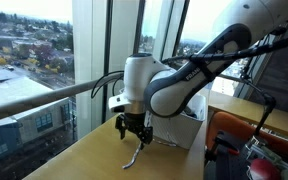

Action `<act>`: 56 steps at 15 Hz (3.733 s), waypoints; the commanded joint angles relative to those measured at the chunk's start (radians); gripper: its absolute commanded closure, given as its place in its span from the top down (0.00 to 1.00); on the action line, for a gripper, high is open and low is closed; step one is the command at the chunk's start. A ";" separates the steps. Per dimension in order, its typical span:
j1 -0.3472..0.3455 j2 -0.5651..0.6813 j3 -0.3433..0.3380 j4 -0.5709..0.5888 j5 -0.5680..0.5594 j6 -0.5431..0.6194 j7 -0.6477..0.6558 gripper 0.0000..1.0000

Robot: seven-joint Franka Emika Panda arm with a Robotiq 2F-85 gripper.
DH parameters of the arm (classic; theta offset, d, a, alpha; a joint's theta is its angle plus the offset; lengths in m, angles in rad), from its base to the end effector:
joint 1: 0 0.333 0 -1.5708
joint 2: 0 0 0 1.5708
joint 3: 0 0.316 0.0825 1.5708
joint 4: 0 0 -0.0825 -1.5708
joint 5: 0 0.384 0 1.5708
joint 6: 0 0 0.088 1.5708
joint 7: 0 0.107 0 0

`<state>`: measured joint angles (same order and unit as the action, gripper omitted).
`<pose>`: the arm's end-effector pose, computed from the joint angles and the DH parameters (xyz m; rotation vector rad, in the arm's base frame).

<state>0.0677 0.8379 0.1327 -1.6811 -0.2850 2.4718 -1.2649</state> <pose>0.6531 0.1260 0.1122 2.0985 2.2729 -0.1012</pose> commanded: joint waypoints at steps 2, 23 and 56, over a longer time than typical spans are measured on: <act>0.056 -0.054 0.001 -0.075 -0.030 -0.004 0.040 1.00; 0.069 -0.043 -0.025 -0.145 -0.091 0.039 0.075 0.13; -0.063 -0.685 -0.151 -0.248 -0.206 -0.182 0.124 0.00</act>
<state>0.0229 0.1853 0.0003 -1.8942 -0.4468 2.3014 -1.1684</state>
